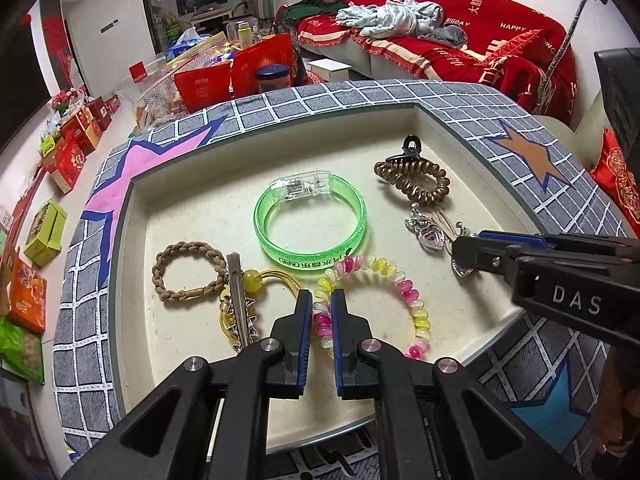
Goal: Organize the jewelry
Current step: 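Carry the beaded bracelet over the tray with the left tool while the right tool carries the charm there, then open the right tool to drop the charm beside the pendant while the left tool releases the bracelet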
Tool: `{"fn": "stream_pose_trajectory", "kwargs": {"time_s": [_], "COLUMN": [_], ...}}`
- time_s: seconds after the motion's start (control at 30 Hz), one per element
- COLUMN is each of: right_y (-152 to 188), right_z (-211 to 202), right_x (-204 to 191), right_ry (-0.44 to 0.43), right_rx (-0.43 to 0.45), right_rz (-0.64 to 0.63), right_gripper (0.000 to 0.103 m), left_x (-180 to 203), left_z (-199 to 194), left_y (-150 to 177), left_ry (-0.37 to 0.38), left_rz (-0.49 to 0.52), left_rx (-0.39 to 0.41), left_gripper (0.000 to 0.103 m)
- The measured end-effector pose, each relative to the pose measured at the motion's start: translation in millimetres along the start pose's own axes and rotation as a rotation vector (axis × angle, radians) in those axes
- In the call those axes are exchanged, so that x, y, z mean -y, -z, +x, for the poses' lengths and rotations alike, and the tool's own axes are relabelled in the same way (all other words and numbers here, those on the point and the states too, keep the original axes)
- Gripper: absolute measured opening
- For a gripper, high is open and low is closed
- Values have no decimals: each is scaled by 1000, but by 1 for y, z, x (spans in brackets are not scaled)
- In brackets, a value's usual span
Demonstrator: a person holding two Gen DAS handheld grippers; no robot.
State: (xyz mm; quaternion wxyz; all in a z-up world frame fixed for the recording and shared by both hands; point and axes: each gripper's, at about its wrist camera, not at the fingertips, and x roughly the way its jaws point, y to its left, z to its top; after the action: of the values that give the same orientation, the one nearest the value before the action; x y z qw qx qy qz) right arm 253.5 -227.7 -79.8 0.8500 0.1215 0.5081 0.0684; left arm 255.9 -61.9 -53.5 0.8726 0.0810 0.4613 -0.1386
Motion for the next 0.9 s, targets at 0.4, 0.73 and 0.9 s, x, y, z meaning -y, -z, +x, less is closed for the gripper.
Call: {"fn": "stream_pose_trajectory", "kwargs": {"time_s": [0.4, 0.73, 0.9], "right_y": [-1, 1, 3], "right_z": [-30, -49, -54], "right_x": [1, 7, 10], "right_ry": [-51, -48, -44], "right_rx": [77, 110, 116], "right_rz": [39, 58, 64], "right_gripper": [55, 56, 56], "left_x": [-5, -8, -12], "left_z": [-16, -17, -20], "left_y": [-1, -5, -5], "left_ry": [-27, -53, -76], "left_rz": [-23, -35, -48], "left_rx": [44, 38, 51], "left_gripper": [26, 26, 26]}}
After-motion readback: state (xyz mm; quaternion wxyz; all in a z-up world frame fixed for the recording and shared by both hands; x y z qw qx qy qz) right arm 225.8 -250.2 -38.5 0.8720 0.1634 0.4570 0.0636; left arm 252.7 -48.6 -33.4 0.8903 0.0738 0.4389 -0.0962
